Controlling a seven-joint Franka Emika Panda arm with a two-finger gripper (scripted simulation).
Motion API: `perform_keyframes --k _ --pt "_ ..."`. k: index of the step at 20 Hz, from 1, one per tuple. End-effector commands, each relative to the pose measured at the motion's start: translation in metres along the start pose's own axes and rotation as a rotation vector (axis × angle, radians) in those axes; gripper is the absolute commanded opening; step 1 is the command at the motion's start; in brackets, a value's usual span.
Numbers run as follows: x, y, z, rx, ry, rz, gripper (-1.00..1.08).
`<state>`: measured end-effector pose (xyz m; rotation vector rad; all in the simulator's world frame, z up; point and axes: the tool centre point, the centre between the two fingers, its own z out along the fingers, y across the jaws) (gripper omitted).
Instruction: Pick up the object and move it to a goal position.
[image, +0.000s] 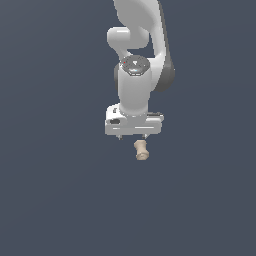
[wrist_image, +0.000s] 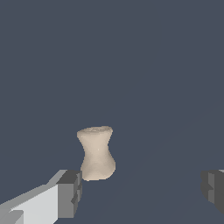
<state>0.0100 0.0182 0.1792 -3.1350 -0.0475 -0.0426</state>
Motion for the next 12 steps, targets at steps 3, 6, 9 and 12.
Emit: perform_keyframes --k 3,6,9,12 --pt "-0.001 -0.002 0.001 0.002 -0.003 -0.002 1.0" --pt "-0.004 -0.012 0.004 0.012 -0.019 -0.015 1.0" --pt "-0.007 -0.024 0.008 0.023 -0.038 -0.029 1.0" --pt "-0.008 -0.026 0.009 0.026 -0.042 -0.032 1.0"
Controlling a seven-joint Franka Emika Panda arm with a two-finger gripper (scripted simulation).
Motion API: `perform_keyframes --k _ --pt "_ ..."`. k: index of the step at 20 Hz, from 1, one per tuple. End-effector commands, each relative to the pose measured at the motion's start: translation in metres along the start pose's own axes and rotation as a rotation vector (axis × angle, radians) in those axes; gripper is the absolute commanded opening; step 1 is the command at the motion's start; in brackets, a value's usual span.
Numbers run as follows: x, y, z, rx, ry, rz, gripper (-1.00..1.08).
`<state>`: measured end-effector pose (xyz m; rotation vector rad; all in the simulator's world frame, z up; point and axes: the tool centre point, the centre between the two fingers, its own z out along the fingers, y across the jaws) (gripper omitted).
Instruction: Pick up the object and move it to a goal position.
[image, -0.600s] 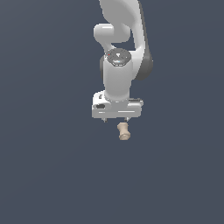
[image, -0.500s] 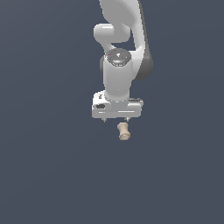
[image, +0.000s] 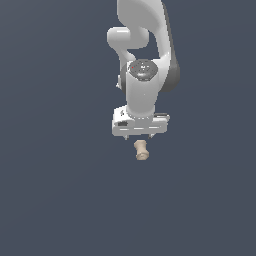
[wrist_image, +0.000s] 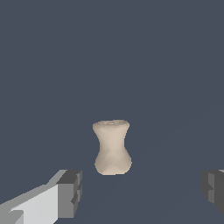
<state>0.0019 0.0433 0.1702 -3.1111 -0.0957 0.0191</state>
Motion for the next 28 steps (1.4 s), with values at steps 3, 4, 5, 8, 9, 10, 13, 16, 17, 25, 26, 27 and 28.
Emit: perform_keyframes --k 3,4,5,8,9,10,13,16,17,25,26,27,28 --pt "0.0 0.0 0.001 0.0 0.0 0.0 1.0" --pt "0.0 -0.001 0.003 -0.001 0.0 -0.002 1.0" --pt "0.0 -0.001 0.005 -0.002 0.0 -0.004 1.0" --pt "-0.001 -0.004 0.014 -0.007 0.001 -0.012 1.0" --pt "-0.002 -0.006 0.019 -0.009 0.002 -0.016 1.0" --pt "-0.002 -0.007 0.023 -0.011 0.003 -0.02 1.0" --pt "-0.004 -0.012 0.04 -0.018 0.006 -0.035 1.0" --pt "-0.007 -0.017 0.055 -0.024 0.008 -0.049 1.0" --pt "-0.007 -0.018 0.058 -0.026 0.009 -0.053 1.0" --pt "-0.009 -0.021 0.068 -0.029 0.009 -0.062 1.0" --pt "-0.009 -0.021 0.069 -0.029 0.009 -0.062 1.0" --pt "-0.009 -0.021 0.071 -0.029 0.009 -0.062 1.0" --pt "-0.01 -0.021 0.074 -0.029 0.009 -0.062 1.0"
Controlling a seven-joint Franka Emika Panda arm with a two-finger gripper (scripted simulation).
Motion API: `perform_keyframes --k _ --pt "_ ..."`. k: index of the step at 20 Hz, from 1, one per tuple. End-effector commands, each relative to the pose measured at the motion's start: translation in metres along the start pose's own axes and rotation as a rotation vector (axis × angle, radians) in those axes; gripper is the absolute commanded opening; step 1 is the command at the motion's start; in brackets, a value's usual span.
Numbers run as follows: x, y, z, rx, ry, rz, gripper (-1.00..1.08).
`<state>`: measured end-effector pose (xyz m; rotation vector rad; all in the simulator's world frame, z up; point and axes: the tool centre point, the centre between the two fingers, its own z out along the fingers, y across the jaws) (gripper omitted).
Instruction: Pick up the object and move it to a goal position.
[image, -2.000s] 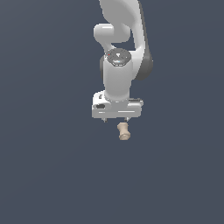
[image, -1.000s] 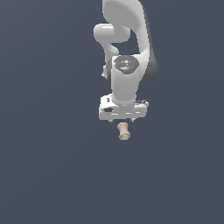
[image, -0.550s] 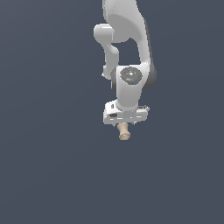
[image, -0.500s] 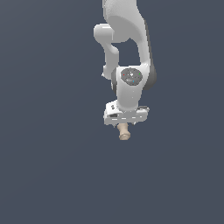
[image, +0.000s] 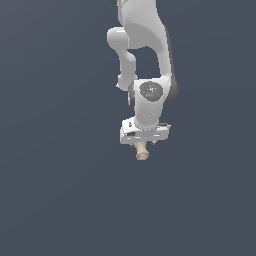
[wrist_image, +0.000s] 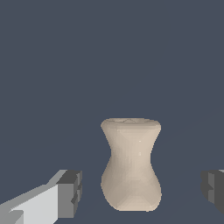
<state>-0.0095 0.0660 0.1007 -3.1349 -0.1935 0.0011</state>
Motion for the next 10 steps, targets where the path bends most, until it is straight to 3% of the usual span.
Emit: perform_keyframes --k 1,10 --pt "0.0 0.0 0.007 0.0 -0.001 0.0 1.0" --pt "-0.001 0.0 0.046 -0.001 0.0 -0.001 1.0"
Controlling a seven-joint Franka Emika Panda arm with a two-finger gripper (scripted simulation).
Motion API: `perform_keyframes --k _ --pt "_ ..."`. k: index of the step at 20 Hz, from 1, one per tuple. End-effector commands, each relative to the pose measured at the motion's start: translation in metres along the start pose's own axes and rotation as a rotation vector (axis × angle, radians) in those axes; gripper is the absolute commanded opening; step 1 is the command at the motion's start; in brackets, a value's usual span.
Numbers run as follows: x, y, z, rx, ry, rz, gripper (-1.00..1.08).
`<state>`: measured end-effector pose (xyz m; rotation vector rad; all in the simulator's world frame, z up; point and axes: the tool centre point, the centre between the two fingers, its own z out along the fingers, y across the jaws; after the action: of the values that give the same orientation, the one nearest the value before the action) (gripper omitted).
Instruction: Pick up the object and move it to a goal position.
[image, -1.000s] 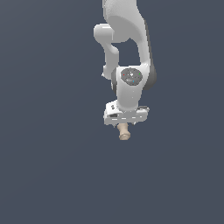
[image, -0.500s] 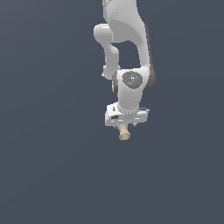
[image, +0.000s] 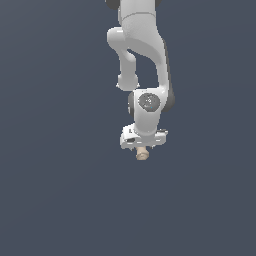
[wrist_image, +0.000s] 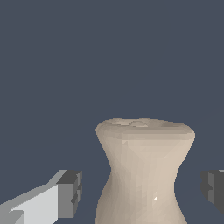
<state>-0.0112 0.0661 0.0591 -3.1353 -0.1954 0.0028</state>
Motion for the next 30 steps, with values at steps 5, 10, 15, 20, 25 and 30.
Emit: perform_keyframes --k 5,10,15,20,25,30 --pt "0.001 0.0 0.007 0.0 0.001 0.0 -1.0" --pt "0.001 0.0 0.007 0.0 0.001 0.0 -1.0" --pt "0.001 0.0 0.006 0.0 0.001 0.0 -1.0" --pt "-0.002 0.007 -0.002 0.0 0.001 0.0 -1.0" --pt "-0.01 0.023 -0.021 0.0 0.001 0.0 -1.0" --pt "-0.023 0.05 -0.052 0.0 0.001 0.0 -1.0"
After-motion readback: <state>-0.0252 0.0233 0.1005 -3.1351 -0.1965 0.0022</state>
